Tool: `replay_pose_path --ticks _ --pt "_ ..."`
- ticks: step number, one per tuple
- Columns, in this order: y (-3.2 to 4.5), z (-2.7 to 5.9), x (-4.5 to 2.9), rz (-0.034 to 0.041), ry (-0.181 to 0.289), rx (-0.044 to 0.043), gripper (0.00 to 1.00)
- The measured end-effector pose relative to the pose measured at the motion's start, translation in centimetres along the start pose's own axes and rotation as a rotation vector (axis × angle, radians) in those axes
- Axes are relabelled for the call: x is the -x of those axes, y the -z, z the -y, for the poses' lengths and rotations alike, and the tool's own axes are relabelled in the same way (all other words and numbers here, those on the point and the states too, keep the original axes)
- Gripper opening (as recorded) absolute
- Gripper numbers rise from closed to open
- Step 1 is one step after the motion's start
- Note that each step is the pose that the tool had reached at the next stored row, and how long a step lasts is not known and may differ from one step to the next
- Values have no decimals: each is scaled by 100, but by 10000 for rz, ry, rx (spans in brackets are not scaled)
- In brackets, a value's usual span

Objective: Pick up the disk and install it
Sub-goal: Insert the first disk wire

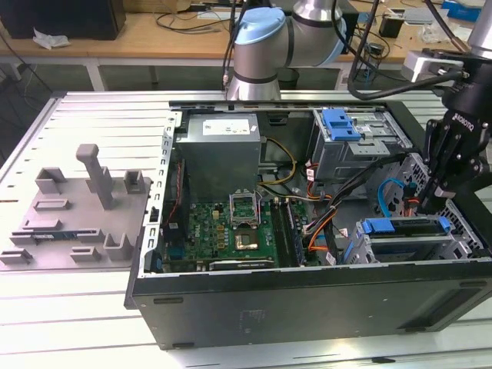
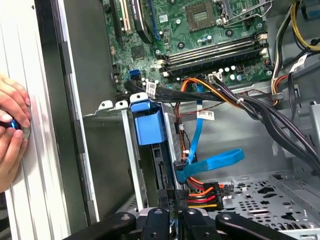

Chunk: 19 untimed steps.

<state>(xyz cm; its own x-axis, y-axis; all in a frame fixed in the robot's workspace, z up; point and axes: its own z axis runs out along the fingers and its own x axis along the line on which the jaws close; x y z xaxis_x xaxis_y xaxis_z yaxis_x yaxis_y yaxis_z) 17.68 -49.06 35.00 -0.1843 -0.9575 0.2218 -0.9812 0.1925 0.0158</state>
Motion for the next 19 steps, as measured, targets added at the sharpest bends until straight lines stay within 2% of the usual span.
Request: replay_pose_path --ticks 4,10,12,15,16,19 --pt "0 -3 -1 0 3 -2 16" --pt "-5 -16 -21 161 602 -115 16" --pt "-13 -21 -60 263 614 -127 16" --pt "-28 -27 -123 541 619 -122 16" --pt "-34 -28 -149 700 624 -114 16" --pt "-43 -21 -189 955 635 -97 16"
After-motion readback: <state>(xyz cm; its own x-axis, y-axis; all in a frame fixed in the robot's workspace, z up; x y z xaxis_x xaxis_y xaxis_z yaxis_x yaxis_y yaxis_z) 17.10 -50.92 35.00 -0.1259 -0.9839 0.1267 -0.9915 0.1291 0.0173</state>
